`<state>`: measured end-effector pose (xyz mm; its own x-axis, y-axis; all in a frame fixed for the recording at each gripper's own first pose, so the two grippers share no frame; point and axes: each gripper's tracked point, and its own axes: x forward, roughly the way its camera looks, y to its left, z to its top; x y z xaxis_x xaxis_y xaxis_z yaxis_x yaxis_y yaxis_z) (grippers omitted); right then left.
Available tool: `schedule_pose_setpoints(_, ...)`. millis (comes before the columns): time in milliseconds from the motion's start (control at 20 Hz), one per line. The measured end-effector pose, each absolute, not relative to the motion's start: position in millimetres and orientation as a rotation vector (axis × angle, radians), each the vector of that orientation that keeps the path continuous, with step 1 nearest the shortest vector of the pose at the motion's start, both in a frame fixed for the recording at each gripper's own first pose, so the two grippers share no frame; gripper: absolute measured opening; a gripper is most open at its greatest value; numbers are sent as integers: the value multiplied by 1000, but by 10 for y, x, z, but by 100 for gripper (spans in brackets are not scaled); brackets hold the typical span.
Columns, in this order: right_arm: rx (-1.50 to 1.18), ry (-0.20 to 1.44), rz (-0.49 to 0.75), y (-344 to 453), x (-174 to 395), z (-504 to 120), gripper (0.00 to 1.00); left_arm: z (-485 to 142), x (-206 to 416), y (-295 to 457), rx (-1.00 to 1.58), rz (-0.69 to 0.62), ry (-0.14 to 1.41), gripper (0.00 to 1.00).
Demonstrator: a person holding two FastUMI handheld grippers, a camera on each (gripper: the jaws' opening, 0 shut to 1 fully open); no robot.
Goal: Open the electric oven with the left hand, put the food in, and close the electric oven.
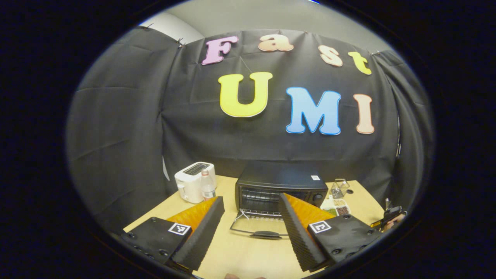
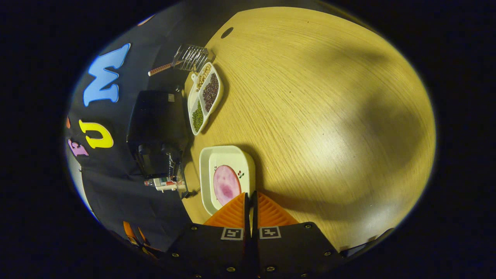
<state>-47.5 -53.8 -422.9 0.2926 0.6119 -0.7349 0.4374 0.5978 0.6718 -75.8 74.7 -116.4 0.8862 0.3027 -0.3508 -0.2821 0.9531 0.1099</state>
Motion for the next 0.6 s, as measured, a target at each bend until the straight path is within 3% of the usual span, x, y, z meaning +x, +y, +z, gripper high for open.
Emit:
schedule_pose_setpoints(300, 1069, 1260, 208, -266, -518, -3767, 1, -1090, -649, 729, 45, 255, 344, 99)
schedule_pose_setpoints(600, 1121, 1209, 187, 363, -686, -3298, 1, -996, -451, 1079, 11, 167, 307, 99)
